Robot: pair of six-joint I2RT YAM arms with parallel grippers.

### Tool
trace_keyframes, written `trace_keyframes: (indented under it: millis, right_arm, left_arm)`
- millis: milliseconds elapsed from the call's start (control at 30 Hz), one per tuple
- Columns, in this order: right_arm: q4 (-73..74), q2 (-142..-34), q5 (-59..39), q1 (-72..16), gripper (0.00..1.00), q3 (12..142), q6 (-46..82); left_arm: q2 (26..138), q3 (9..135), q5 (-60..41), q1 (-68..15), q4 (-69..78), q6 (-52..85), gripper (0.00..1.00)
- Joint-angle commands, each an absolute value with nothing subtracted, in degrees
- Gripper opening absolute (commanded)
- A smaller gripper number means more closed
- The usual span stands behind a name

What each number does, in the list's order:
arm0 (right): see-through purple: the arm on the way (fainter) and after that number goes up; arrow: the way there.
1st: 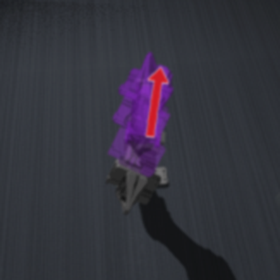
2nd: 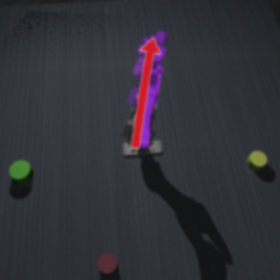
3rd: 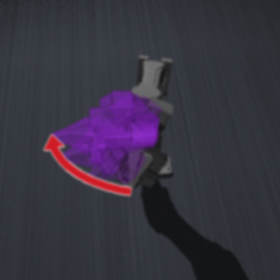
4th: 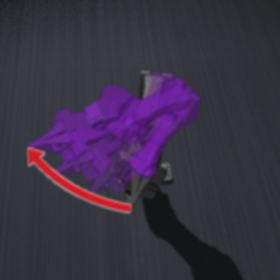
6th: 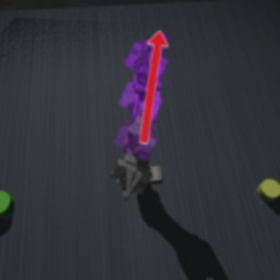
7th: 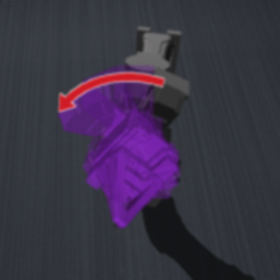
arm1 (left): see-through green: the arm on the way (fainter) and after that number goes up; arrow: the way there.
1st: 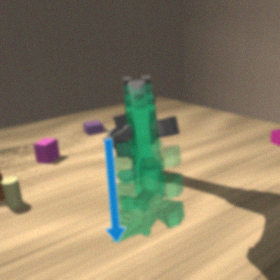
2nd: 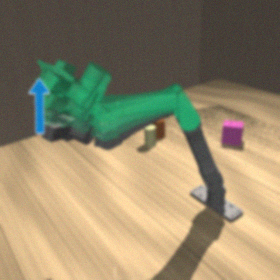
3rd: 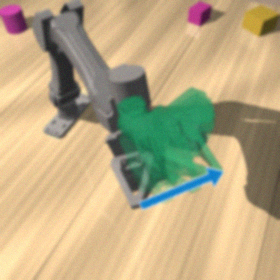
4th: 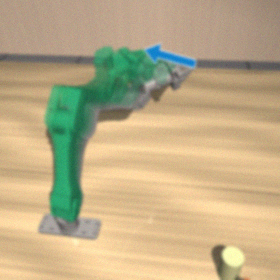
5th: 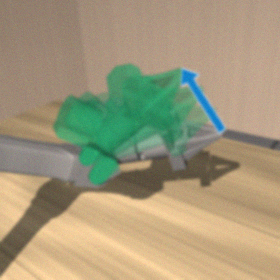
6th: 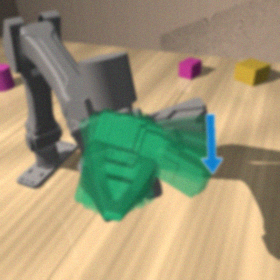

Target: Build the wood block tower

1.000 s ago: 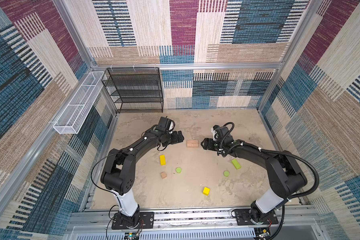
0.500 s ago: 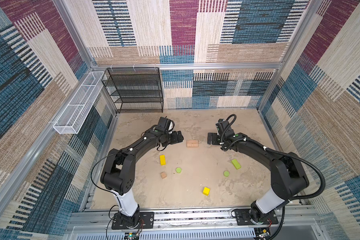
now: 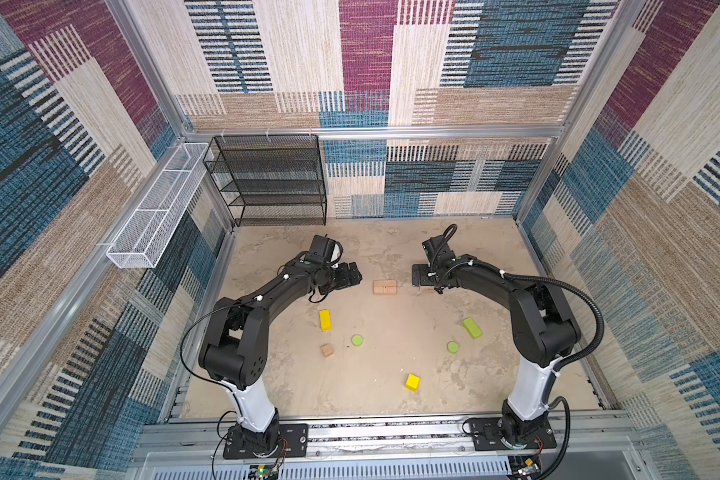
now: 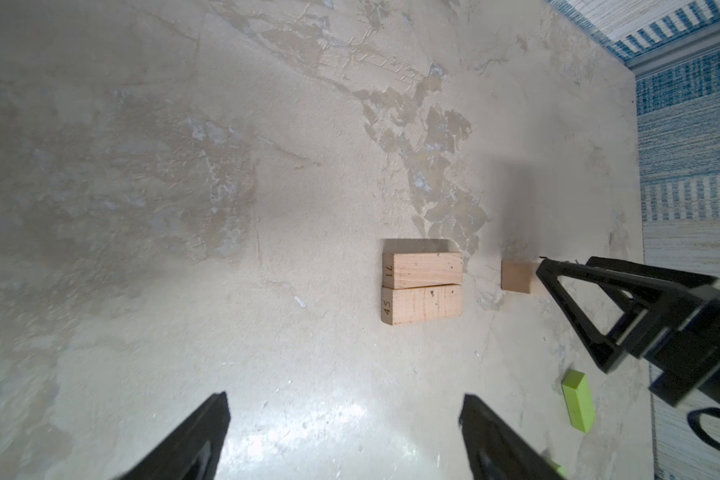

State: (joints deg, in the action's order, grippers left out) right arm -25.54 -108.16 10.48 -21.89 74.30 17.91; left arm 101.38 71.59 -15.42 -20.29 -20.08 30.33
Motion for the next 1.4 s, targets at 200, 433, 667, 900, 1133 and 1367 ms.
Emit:
trace_keyframes:
  millis: [200,433,667,900,1133,1367]
  right_arm:
    - [-28.6,-111.4,11.4,-22.0,1.00,77.1,16.8]
    - [-31.0,-112.6,10.9,-22.0,0.91,79.1,15.6]
    - [-32.6,-113.3,10.5,-22.0,0.83,79.6,15.5]
    - [-33.7,-113.3,10.2,-22.0,0.79,79.7,15.4]
    - [-34.9,-113.8,10.1,-22.0,0.77,80.5,14.9]
    - [-35.2,-114.1,8.8,-22.0,0.74,80.5,14.9]
  left_arm:
    - [101.3,70.3,-17.5,-18.8,-18.3,31.2,0.91]
    - [101.6,70.0,-18.2,-18.3,-18.1,31.4,0.90]
    - [101.5,69.6,-18.7,-17.9,-17.7,31.5,0.90]
    - [101.5,69.3,-19.1,-17.7,-17.3,31.8,0.89]
    - [101.7,69.4,-19.4,-17.6,-17.1,32.0,0.89]
    - [101.6,69.2,-19.5,-17.4,-17.1,32.0,0.89]
